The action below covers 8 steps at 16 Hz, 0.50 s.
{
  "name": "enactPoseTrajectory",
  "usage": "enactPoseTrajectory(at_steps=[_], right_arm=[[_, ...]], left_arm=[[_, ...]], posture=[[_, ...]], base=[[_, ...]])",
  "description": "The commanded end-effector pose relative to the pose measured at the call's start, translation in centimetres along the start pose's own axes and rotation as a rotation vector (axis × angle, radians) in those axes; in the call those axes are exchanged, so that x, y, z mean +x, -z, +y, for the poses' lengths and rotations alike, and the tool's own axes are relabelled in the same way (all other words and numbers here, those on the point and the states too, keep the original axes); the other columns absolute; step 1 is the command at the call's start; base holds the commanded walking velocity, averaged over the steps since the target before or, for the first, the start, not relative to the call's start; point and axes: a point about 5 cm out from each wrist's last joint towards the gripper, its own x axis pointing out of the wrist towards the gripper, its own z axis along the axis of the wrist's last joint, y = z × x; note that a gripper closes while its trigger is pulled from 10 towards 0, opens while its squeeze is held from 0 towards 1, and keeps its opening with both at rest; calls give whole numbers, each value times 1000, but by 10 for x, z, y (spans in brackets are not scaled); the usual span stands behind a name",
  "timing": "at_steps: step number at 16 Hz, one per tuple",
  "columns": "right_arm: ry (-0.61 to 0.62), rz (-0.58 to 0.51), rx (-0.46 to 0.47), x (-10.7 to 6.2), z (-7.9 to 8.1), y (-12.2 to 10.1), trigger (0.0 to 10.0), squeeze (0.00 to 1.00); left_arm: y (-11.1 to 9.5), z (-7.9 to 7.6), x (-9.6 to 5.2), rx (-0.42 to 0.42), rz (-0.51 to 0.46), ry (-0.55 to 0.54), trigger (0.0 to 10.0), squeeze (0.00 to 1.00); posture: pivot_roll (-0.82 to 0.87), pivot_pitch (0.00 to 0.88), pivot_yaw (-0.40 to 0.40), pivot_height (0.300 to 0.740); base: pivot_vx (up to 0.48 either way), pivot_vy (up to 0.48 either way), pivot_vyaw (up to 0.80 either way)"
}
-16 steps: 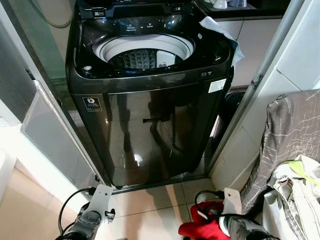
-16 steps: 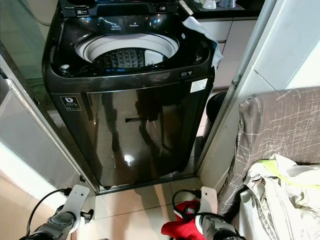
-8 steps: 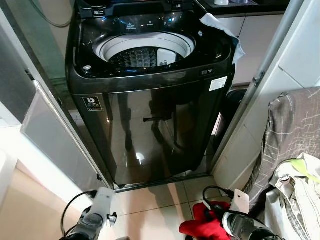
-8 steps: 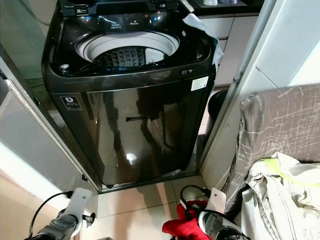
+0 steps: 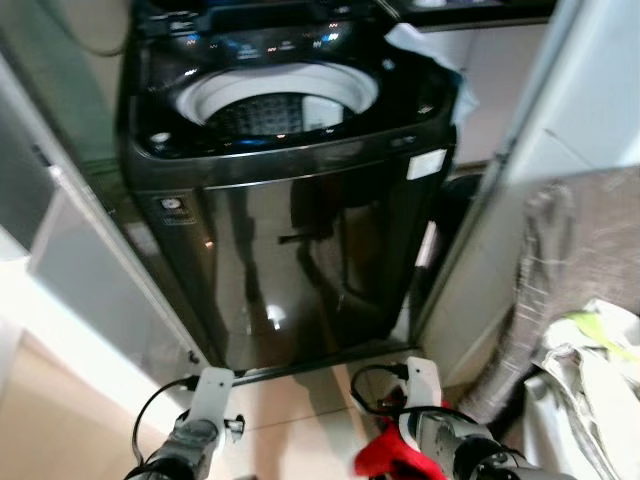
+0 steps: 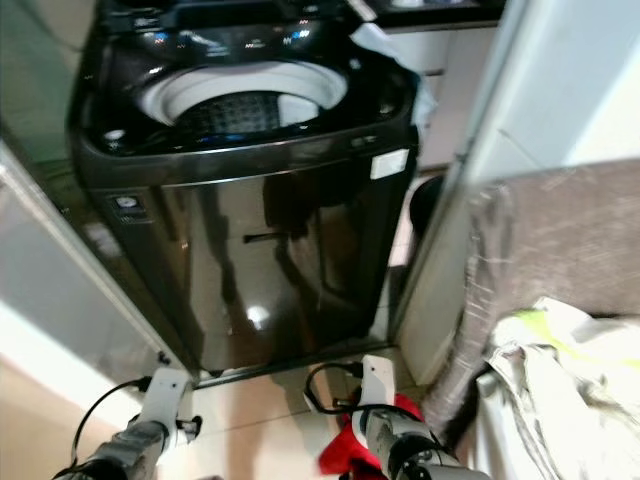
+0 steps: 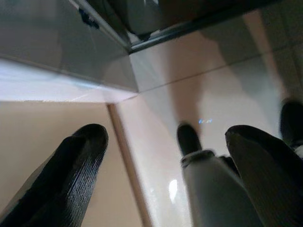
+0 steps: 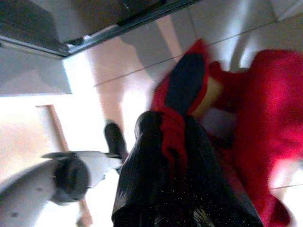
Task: Clothes washing
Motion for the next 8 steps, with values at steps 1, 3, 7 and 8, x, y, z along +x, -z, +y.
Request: enactPoseTrajectory(at_steps=[1,3,7,8], right_arm=[[28,-16,-34,-1,-8,-4,10000,0],[27,-17,-58,-1,-7,-3,10000,0],[26,-8,-131,-1,-6,0,10000,0],[26,-7,-135,-1,-6,1,10000,0]], left_arm=[[5,-1,0,34,15,9,10000,0],[6,-3,0,-13,15,7,10000,0],[6,-7,0,-4,14,11,10000,0],[7,-8,0,-1,14,15,10000,0]], posture=[[-26,35,28,740],[-22,37,24,740],[-20,39,18,740],[-18,32,16,740]], base=[[0,0,0],[0,0,0],[0,0,0],[0,0,0]])
